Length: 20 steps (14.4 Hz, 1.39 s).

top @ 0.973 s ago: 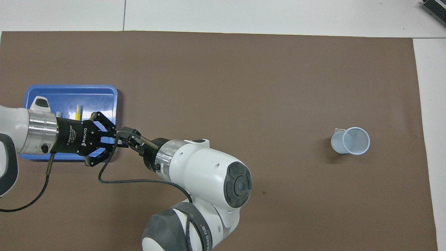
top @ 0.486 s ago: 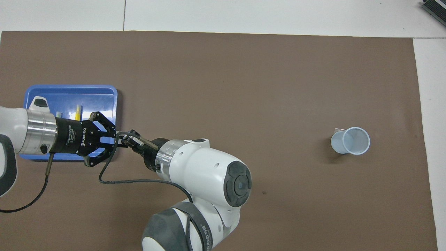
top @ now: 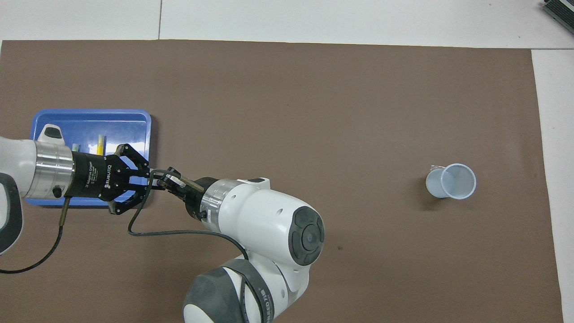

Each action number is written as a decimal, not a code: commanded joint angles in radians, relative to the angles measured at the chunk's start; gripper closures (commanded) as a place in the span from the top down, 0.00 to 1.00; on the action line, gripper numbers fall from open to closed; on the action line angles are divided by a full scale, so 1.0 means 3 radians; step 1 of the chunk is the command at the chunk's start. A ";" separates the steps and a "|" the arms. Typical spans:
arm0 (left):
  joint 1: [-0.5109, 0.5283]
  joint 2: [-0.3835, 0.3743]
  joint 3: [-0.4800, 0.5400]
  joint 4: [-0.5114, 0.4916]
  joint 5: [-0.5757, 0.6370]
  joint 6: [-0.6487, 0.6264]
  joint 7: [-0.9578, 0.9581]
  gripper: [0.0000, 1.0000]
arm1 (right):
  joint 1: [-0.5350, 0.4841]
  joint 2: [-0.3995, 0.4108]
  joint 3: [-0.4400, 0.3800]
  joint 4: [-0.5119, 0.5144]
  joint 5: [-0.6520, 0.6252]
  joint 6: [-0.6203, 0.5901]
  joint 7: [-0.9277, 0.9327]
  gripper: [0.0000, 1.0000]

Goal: Transfer and insert pens with both arms
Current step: 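Grasp the purple pen tip with the right gripper, then open the left gripper and carry the pen toward the white cup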

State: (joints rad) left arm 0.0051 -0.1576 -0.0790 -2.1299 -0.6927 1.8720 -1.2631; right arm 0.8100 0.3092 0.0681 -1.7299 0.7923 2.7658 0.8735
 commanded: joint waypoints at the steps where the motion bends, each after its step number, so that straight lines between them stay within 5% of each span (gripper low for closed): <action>1: -0.0048 -0.0124 0.0018 -0.0105 -0.0043 0.0019 -0.0034 0.00 | -0.0062 0.0007 0.0013 0.0014 0.0033 -0.0046 -0.0104 0.00; 3: -0.0109 -0.0139 0.0013 -0.0105 -0.0038 0.0059 0.0022 0.68 | -0.0062 0.0007 0.0013 0.0014 0.0033 -0.0046 -0.0104 0.00; 6: -0.0114 -0.0170 0.0018 -0.0105 -0.0038 0.0080 0.0028 0.87 | -0.0062 0.0007 0.0008 0.0014 0.0033 -0.0051 -0.0109 0.00; 11: -0.0068 -0.0190 0.0023 -0.0105 -0.0023 0.0075 0.0241 0.87 | -0.0214 -0.0105 -0.0022 -0.0032 -0.0038 -0.0566 -0.0568 0.00; 20: 0.0157 -0.0180 0.0033 -0.0079 0.0947 -0.0048 0.2470 0.85 | -0.1083 -0.0682 -0.0012 -0.0022 -0.1468 -0.2845 -0.1835 0.00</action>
State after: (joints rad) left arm 0.0469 -0.1858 -0.0685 -2.1340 -0.4782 1.8639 -0.6437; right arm 0.5463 0.1622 0.0519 -1.7234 0.4342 2.0338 0.4353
